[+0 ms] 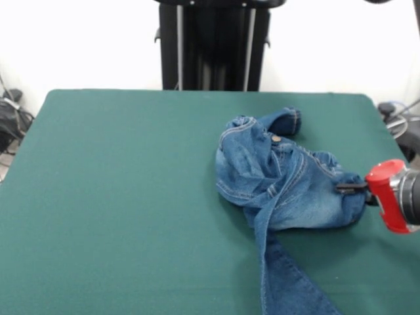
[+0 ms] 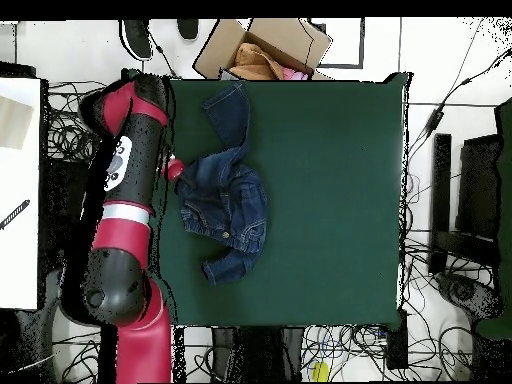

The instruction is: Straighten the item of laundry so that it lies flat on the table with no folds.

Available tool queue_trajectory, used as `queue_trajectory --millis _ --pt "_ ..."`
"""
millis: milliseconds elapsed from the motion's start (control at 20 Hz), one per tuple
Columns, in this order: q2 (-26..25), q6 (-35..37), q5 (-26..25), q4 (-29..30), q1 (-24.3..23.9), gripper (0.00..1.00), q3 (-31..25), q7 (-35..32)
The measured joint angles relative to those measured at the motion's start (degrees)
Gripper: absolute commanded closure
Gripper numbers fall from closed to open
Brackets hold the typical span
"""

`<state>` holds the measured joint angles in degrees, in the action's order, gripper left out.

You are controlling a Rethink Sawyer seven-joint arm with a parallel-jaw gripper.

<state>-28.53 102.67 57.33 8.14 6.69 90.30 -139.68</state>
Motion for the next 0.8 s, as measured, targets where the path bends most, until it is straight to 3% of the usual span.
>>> queue_trajectory --millis 800 --pt "-0.1 1.7 22.5 -0.1 -3.9 1.00 22.8 0.0"
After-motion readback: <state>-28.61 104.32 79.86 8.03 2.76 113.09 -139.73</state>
